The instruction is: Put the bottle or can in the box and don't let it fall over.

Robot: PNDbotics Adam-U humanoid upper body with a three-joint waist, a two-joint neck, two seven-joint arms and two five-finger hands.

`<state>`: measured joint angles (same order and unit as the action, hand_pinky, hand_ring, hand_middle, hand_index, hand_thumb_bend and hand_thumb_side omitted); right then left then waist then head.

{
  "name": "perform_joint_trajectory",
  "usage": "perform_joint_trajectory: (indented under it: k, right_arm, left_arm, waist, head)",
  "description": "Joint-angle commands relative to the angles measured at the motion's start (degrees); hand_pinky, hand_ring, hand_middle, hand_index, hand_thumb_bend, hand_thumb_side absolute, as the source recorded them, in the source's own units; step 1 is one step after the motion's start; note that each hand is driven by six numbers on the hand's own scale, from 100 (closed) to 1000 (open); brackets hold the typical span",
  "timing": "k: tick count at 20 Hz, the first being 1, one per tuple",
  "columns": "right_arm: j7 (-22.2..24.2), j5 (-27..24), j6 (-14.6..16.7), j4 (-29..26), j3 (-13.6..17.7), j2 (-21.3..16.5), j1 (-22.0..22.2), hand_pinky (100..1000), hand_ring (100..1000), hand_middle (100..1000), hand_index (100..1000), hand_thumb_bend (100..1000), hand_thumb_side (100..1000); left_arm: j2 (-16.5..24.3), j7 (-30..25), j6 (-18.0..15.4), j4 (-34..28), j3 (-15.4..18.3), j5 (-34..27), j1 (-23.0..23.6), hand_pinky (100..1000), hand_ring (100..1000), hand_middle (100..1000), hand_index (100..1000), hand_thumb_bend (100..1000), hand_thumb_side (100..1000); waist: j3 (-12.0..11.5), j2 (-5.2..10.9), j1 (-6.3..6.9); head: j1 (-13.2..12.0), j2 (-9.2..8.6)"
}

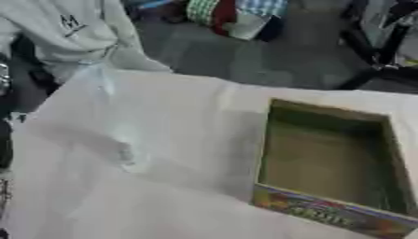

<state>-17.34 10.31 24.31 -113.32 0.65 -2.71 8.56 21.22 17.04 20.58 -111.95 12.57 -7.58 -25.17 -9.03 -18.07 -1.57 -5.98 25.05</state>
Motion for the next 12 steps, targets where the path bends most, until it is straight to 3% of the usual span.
perform_joint_trajectory:
  k: [1, 8, 12]
  right_arm:
    - [0.0, -0.1, 0.2, -1.3, -0.1, -0.2, -0.2, 1000, 1000, 1000, 1000, 100, 669]
    - [0.1, 0.0, 0.0, -1.3, -0.1, -0.2, -0.2, 1000, 1000, 1000, 1000, 100, 669]
    - [0.1, 0.1, 0.0, -1.3, -0.1, -0.1, -0.2, 1000, 1000, 1000, 1000, 100, 669]
  left_arm:
    - [1.5, -0.8, 1.5, -1.3, 0.3, 1.0, -0.3, 1000, 1000, 100, 100, 100, 672]
    - [1.3, -1.4, 2.0, -1.2, 0.6, 1.1, -0.4, 1000, 1000, 100, 100, 100, 672]
    - [1.4, -0.9, 1.7, -0.9, 0.5, 0.8, -0.3, 1000, 855, 100, 100, 100, 672]
  waist:
    - [0.0, 1.25, 0.22]
    - [0.0, 1.26, 0.20]
    - [0.0, 1.27, 0.21]
  head:
    - [-0.1, -0.09]
    - [-0.2, -0.03]
    - [-0.2, -0.04]
